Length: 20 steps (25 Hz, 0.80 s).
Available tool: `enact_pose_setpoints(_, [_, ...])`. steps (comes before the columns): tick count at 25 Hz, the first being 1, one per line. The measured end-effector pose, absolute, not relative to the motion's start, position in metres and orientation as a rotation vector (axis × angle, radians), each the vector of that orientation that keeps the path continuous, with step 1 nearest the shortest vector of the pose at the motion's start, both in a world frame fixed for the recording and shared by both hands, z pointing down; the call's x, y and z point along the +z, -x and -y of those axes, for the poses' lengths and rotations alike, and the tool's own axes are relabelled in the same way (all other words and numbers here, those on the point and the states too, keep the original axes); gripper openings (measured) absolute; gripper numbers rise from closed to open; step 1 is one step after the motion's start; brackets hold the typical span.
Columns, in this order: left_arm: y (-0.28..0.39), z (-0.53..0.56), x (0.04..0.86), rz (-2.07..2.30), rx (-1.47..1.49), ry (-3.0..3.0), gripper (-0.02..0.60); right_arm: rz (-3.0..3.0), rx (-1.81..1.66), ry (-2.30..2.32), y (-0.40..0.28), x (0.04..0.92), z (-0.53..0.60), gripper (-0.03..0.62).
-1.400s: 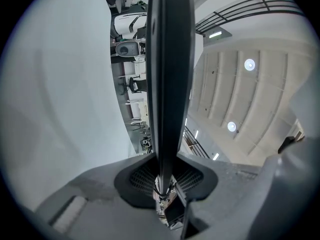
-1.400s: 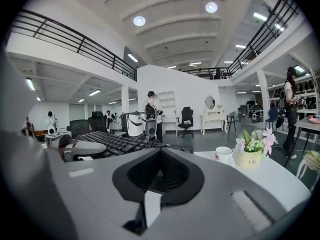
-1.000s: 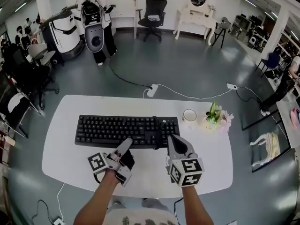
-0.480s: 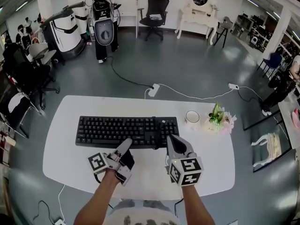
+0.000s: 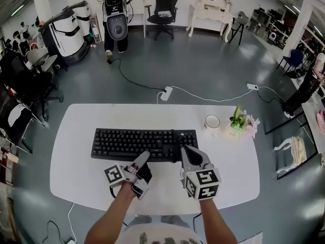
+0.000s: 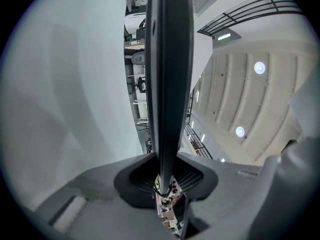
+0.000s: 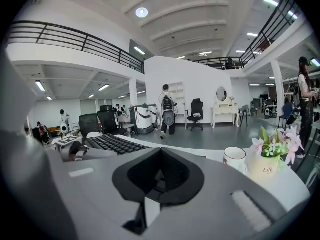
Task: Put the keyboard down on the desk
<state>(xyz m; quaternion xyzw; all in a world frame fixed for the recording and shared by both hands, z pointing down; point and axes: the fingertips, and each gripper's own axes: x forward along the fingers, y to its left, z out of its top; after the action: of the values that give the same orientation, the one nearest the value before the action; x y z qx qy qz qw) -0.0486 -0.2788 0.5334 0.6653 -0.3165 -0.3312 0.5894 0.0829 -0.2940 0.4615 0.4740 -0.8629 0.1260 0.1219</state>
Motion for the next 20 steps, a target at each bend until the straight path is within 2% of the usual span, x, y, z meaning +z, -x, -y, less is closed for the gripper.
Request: enact_pose_setpoints(20, [0.043, 0.279, 0.604, 0.751, -0.670, -1.394, 0.097, 2.460, 0.462, -1.361, -0.077, 0.496, 0.281, 0.000])
